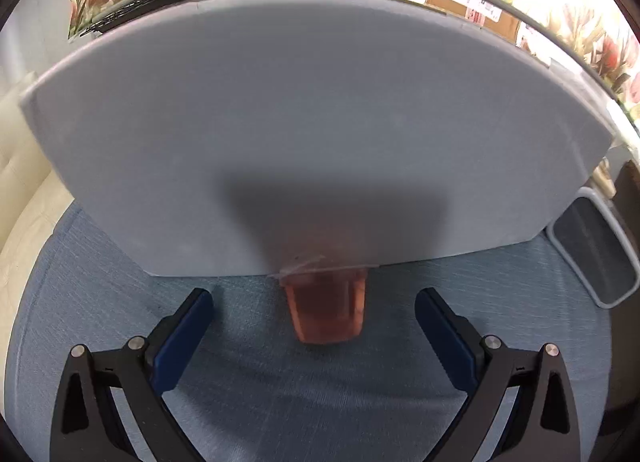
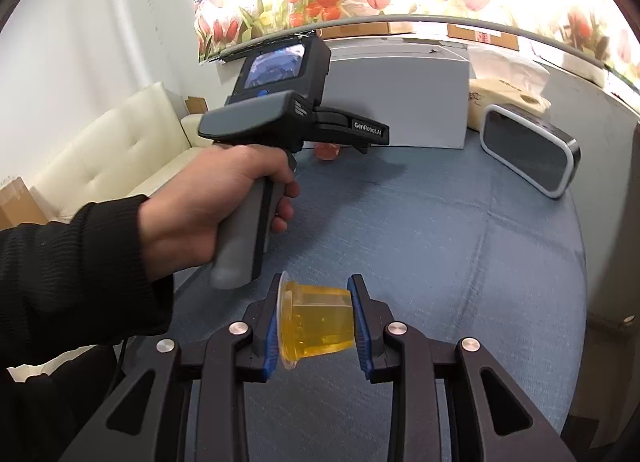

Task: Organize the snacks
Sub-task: 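Grasp the pink jelly cup by the box with the left gripper while the right holds its cup, then carry both jelly cups into the white box and open both grippers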

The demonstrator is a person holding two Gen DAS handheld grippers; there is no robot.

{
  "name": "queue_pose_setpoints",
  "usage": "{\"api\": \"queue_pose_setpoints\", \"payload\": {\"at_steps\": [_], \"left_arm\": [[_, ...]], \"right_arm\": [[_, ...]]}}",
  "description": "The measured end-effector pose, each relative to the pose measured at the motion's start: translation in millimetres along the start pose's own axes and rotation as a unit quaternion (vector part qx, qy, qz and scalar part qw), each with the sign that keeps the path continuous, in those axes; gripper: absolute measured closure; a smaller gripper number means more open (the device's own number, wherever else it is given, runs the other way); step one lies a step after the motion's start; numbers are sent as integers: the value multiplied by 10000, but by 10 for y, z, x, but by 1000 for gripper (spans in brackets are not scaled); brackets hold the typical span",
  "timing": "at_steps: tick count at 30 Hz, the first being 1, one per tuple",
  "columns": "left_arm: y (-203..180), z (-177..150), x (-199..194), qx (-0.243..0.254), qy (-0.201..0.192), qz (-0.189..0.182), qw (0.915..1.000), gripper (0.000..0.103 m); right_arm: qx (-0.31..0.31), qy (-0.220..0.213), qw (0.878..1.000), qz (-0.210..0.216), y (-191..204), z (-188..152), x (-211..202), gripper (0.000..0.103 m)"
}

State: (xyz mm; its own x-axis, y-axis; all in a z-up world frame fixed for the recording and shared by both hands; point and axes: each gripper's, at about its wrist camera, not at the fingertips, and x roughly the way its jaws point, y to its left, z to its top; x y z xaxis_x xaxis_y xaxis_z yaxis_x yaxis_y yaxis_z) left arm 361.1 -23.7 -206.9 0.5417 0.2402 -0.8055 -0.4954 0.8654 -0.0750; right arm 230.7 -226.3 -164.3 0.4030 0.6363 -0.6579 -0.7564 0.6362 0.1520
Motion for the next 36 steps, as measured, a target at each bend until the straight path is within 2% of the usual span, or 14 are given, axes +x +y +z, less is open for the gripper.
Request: {"api": "queue_pose_setpoints", "payload": {"at_steps": [3,4,5,7,9,10,11,20,26,30,36], "left_arm": [[-37,-8,10,49,-110,144,9998,4],[-47,1,8,45,-130,186,9997,9],[-68,16,7,52,-154,233,9996,19],[-80,35,-3,42,-163,301,9994,24],[-81,51,-25,63,-182,270,9994,40],[-79,54,-40,95,-180,264,9994,52],[-19,72,-41,100,-175,233,9995,56],[164,-23,-197,155,-79,-300,9994,57],[380,-248,-589,376,-176,-778,9961,57],[637,-392,-989,743,-347,-1083,9907,57],[930,-290,-1467,1038,-425,-1488,9825,57]], "right_arm": [[15,-27,10000,-11,-20,-41,-46,70],[27,-36,10000,1,-24,-57,-60,70],[33,-40,10000,-3,-10,-84,-91,70],[78,-42,10000,25,-25,-114,-103,70],[99,-48,9999,35,-29,-131,-104,70],[97,-47,9999,36,-35,-132,-97,70],[93,-53,9999,49,-32,-136,-99,70],[88,-129,9999,62,-8,-147,-141,70],[135,-202,9997,52,15,-164,-156,70],[181,-263,9995,19,51,-125,-169,70],[245,-372,9990,-105,124,74,-167,70]]}}
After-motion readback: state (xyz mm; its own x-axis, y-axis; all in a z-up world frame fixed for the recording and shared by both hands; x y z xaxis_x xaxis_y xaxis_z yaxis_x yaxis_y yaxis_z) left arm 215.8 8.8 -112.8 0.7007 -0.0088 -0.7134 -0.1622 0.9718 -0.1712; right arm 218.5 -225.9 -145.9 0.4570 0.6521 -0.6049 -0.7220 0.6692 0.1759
